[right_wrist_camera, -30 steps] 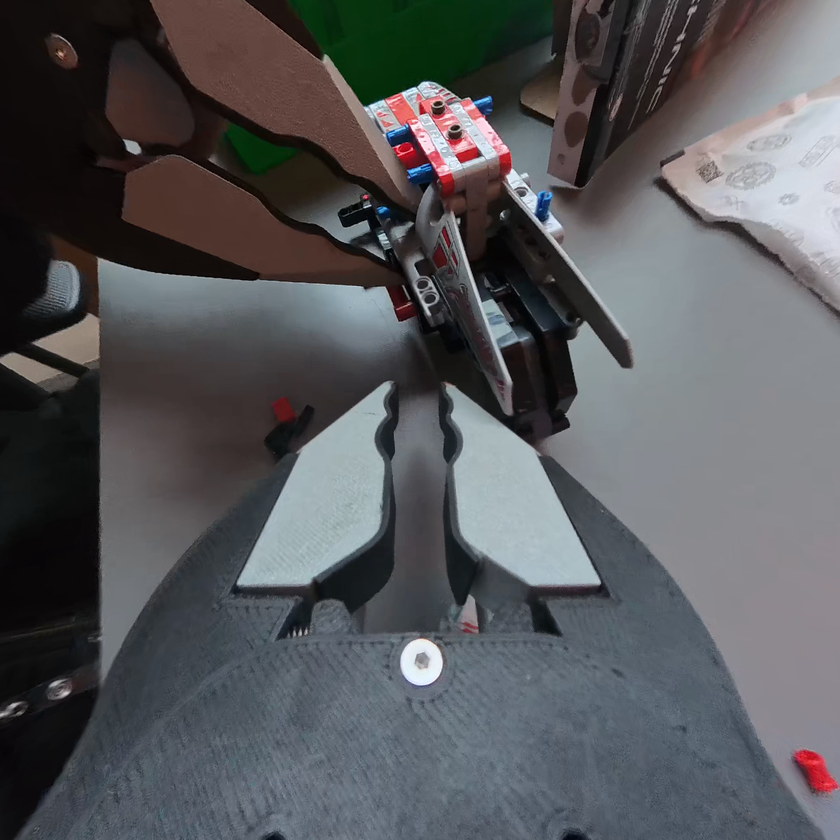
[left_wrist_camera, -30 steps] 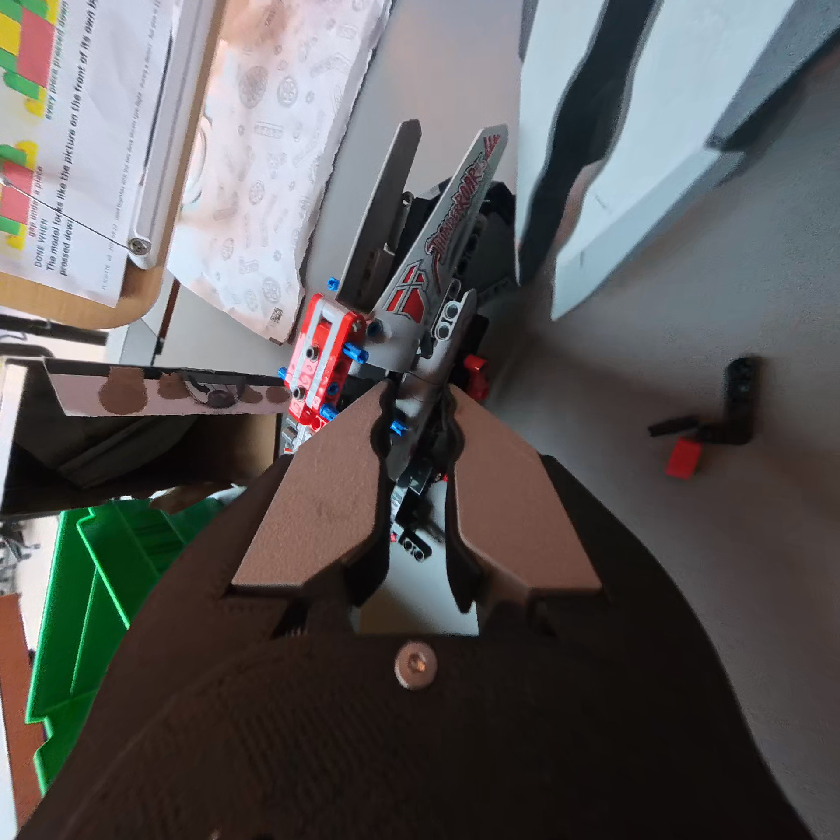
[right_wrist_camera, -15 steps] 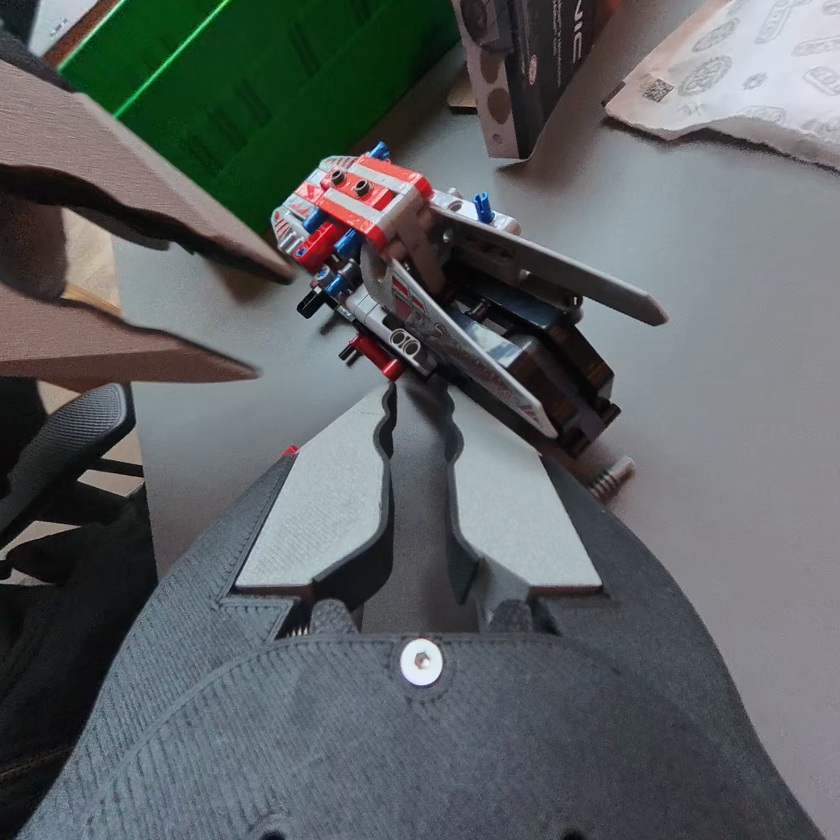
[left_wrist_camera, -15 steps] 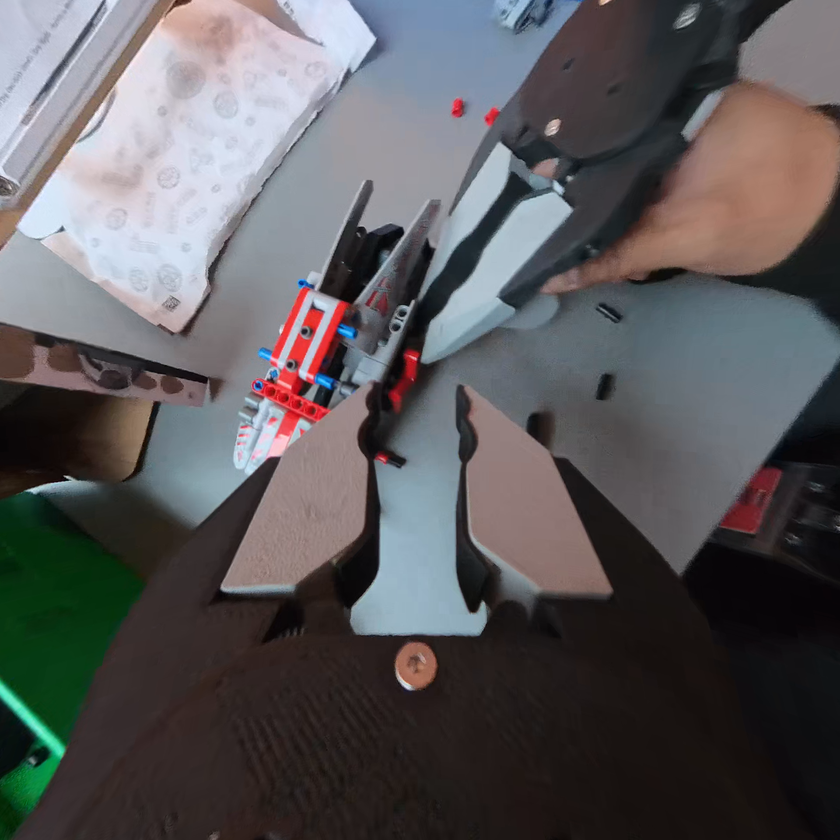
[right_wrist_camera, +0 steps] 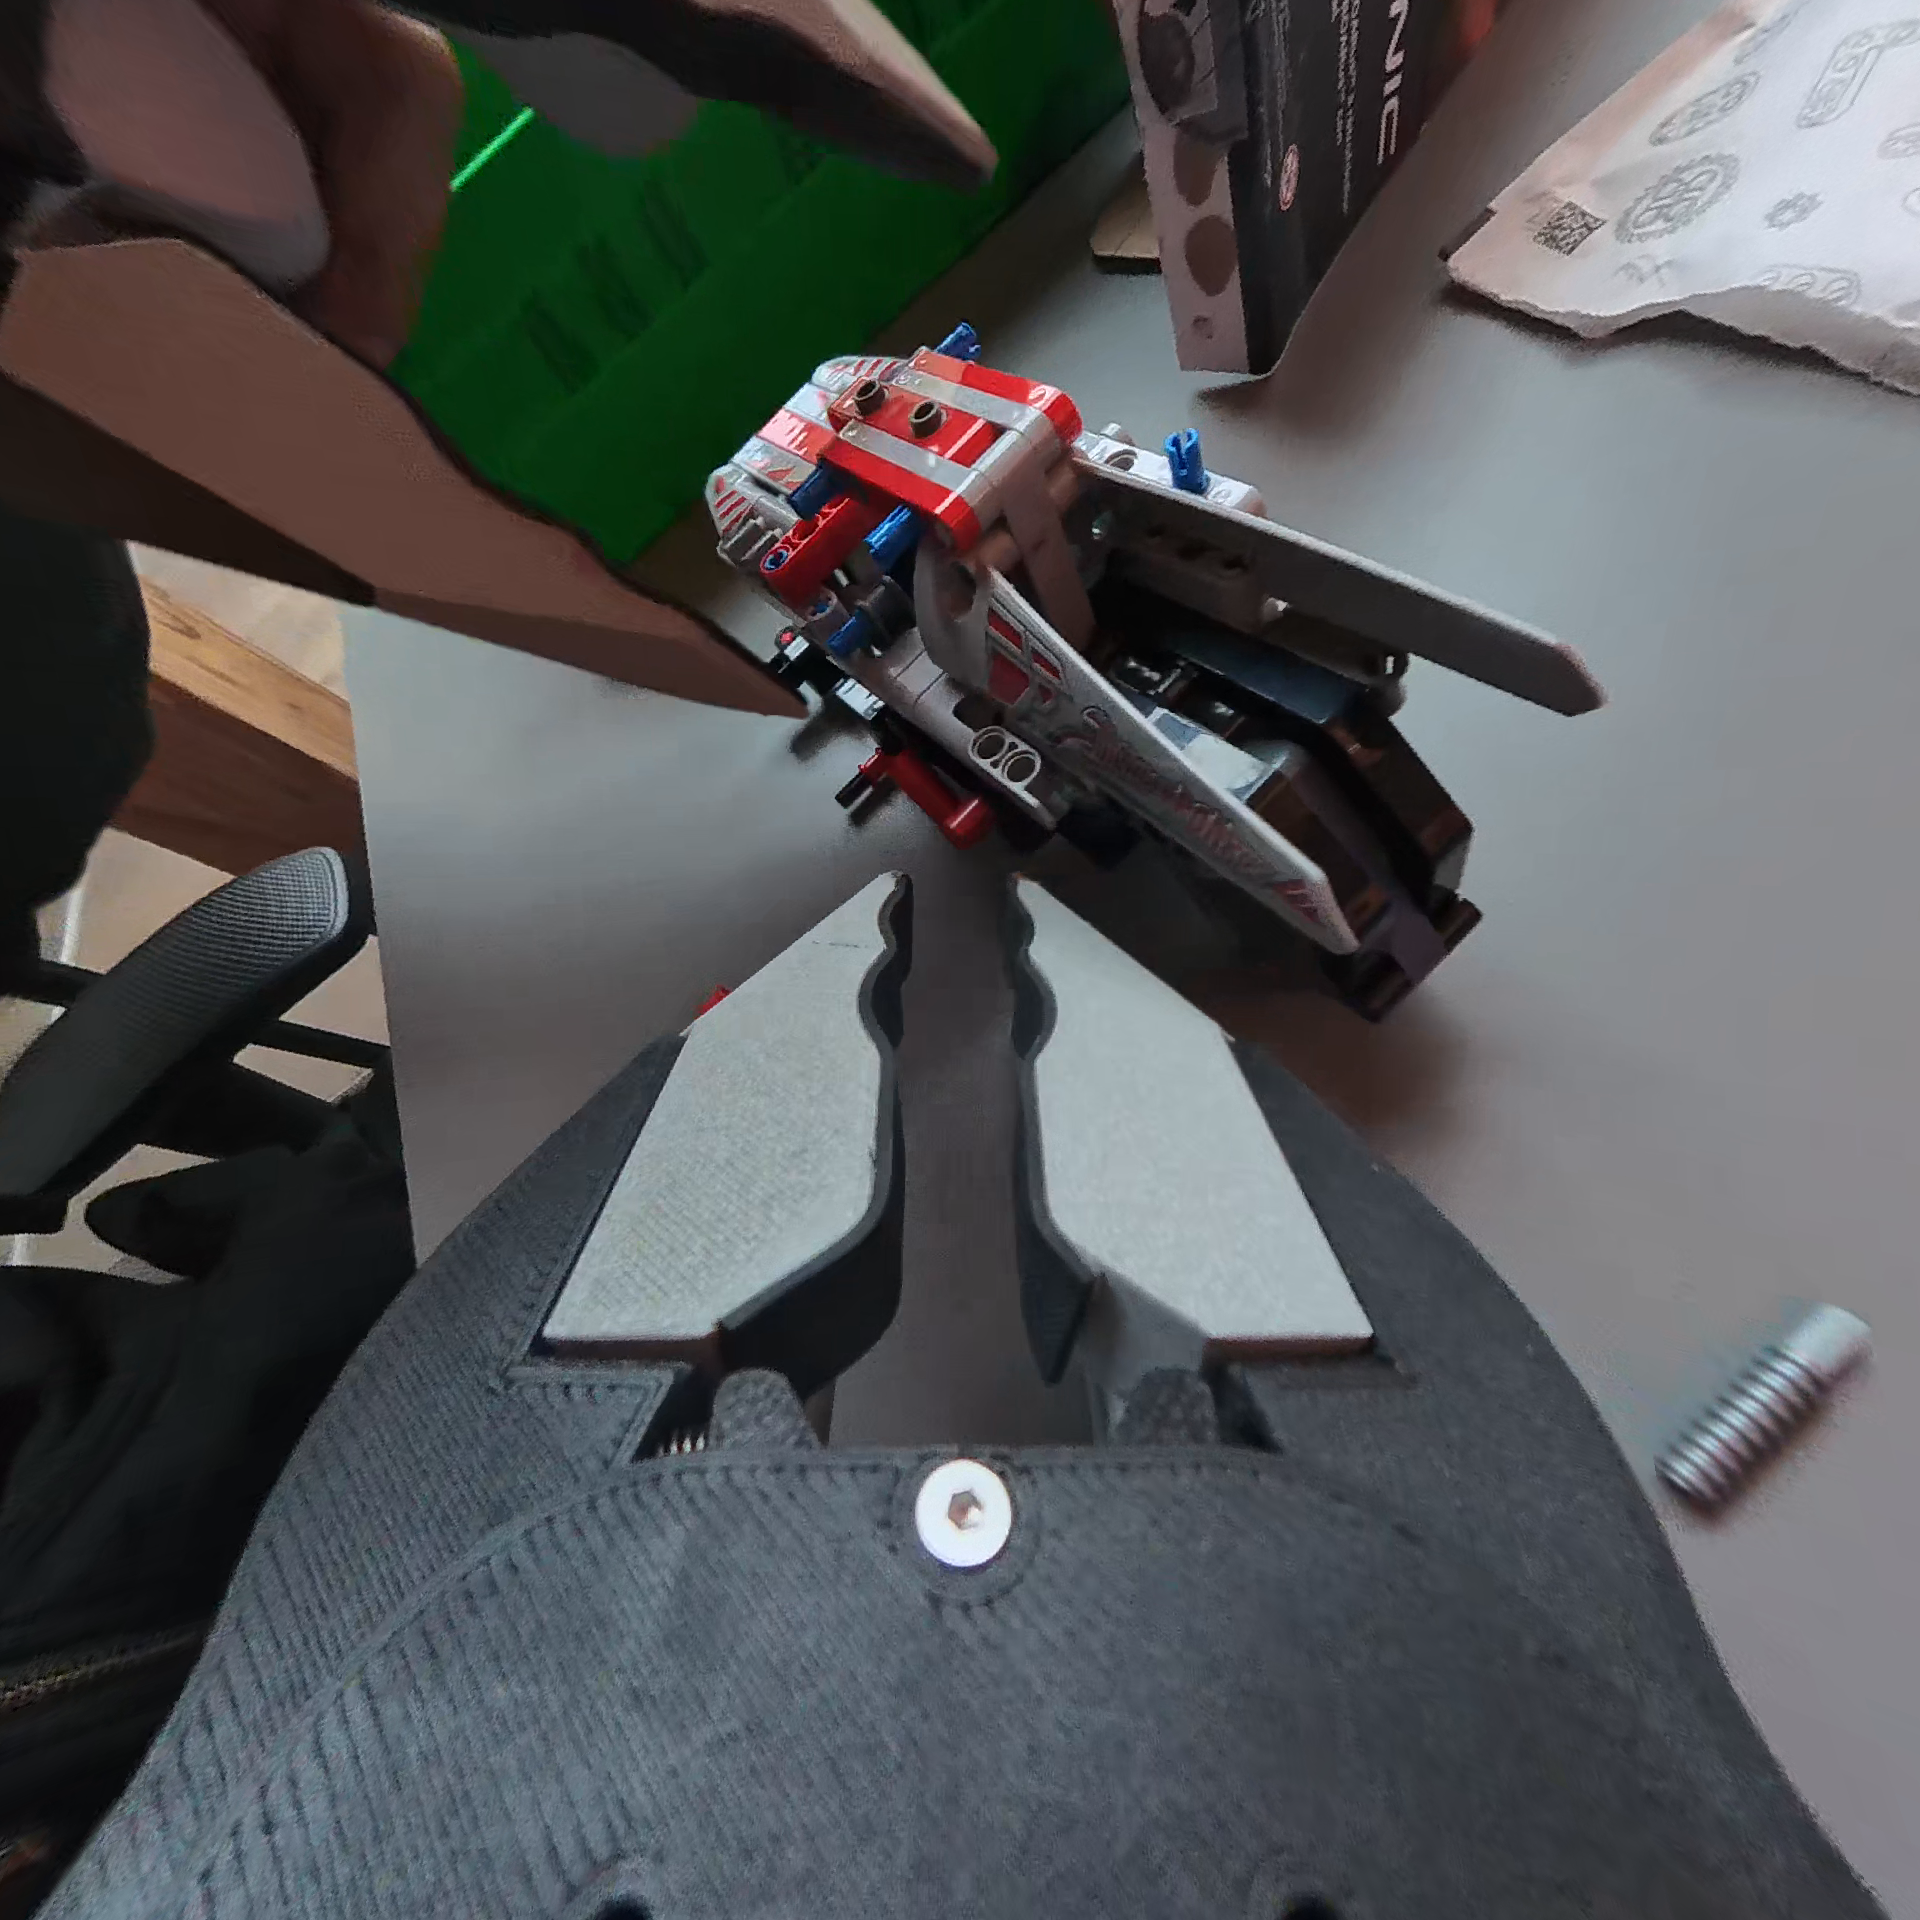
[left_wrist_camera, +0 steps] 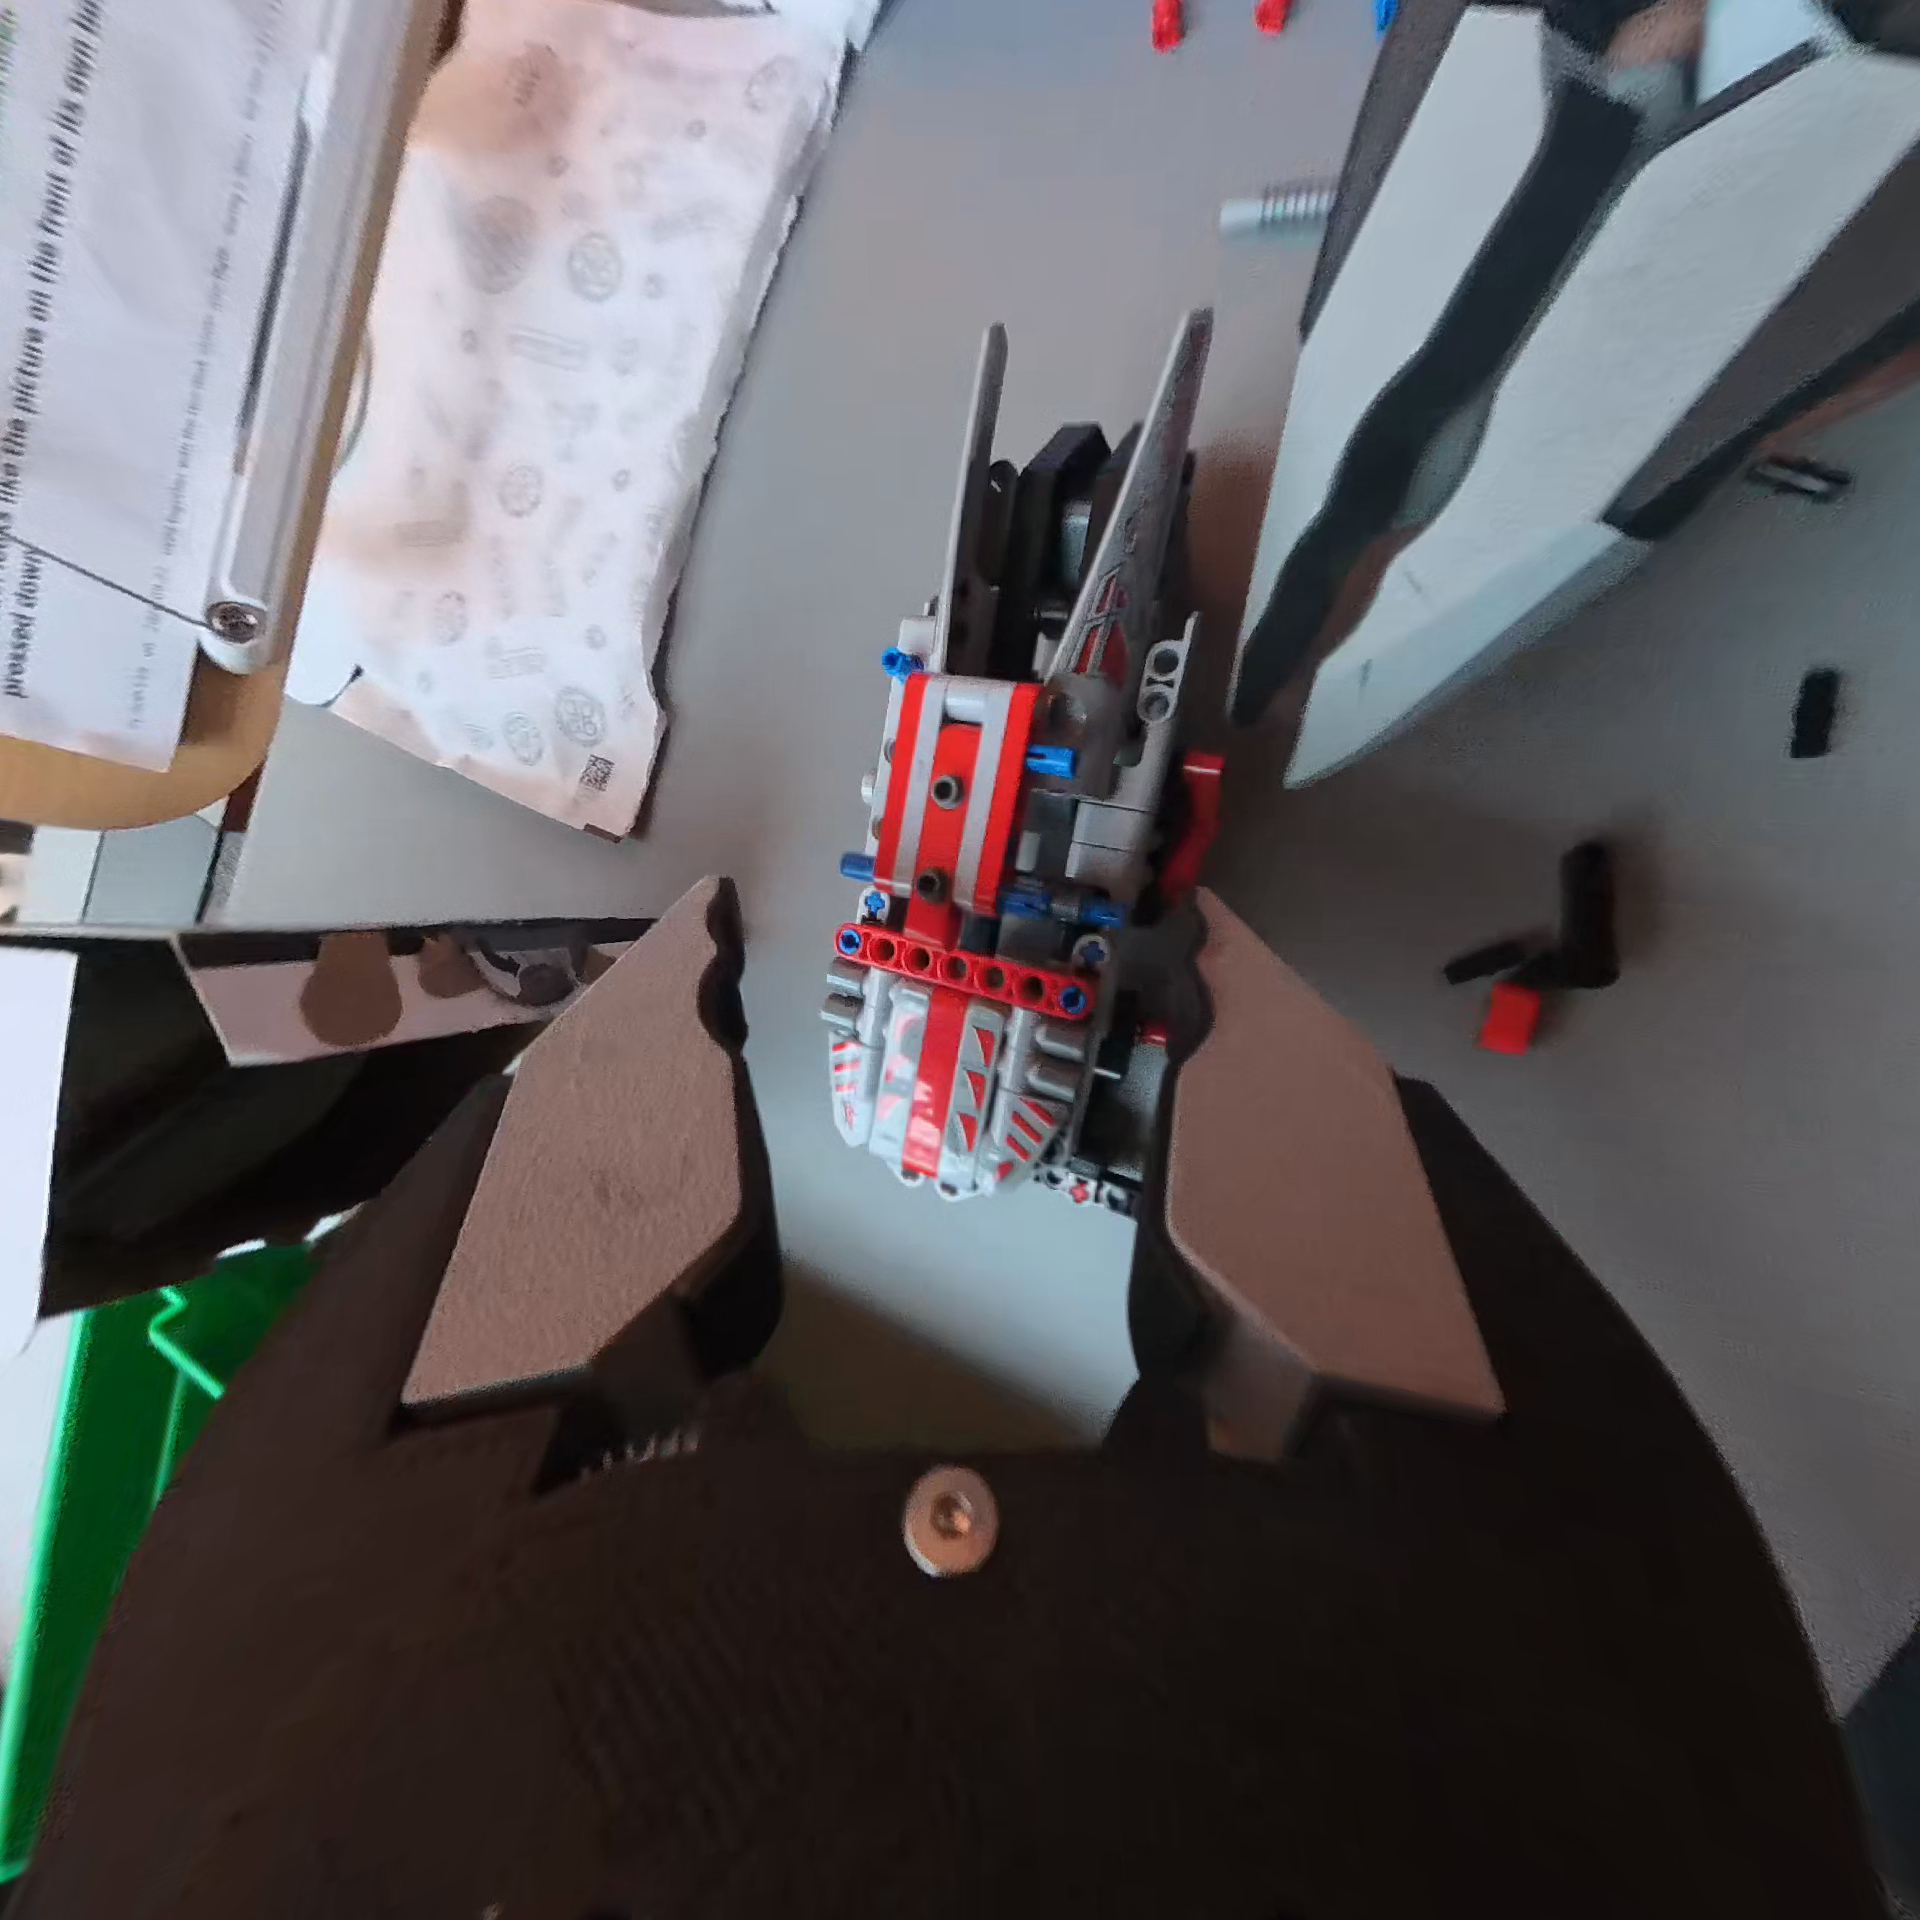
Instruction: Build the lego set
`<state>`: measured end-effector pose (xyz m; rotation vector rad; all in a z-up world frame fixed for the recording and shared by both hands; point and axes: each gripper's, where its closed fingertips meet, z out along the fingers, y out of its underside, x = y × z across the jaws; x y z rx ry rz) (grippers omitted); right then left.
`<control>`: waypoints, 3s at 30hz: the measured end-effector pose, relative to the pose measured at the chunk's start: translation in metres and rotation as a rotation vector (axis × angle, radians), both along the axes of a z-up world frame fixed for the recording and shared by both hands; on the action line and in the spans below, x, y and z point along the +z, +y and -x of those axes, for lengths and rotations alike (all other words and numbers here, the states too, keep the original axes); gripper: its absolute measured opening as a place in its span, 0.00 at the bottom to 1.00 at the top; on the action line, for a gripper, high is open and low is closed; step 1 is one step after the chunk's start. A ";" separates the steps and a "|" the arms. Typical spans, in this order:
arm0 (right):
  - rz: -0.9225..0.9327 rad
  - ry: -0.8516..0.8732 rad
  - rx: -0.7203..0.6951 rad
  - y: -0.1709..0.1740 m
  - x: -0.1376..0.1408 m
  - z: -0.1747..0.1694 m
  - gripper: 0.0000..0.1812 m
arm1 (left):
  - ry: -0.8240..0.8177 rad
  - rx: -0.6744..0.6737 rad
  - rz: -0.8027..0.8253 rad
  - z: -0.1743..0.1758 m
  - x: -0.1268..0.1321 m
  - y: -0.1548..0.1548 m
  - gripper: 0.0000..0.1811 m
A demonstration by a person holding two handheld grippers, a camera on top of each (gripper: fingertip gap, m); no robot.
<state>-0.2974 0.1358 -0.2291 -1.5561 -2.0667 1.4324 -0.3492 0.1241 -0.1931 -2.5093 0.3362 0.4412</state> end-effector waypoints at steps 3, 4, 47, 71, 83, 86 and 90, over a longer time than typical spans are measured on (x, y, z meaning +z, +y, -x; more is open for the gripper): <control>0.035 -0.010 -0.012 -0.004 0.000 0.003 0.06 | 0.022 -0.023 0.119 0.009 -0.016 0.004 0.45; 0.044 -0.016 -0.021 -0.004 -0.001 0.005 0.06 | 0.011 -0.033 0.159 0.010 -0.022 0.005 0.47; -0.215 0.082 -0.171 0.032 -0.005 0.024 0.02 | -0.174 0.248 0.019 0.018 -0.032 0.020 0.34; 0.380 -0.001 -0.077 0.036 0.043 -0.017 0.02 | -0.261 0.019 -0.315 -0.074 0.023 0.020 0.17; 0.093 0.093 -0.086 0.020 0.051 -0.019 0.02 | -0.262 0.013 -0.345 -0.079 0.005 0.033 0.03; 0.072 0.098 -0.092 0.020 0.050 -0.019 0.02 | -0.279 0.018 -0.369 -0.079 0.004 0.034 0.03; 0.017 0.107 -0.101 0.022 0.047 -0.018 0.02 | -0.287 0.031 -0.377 -0.077 -0.001 0.036 0.03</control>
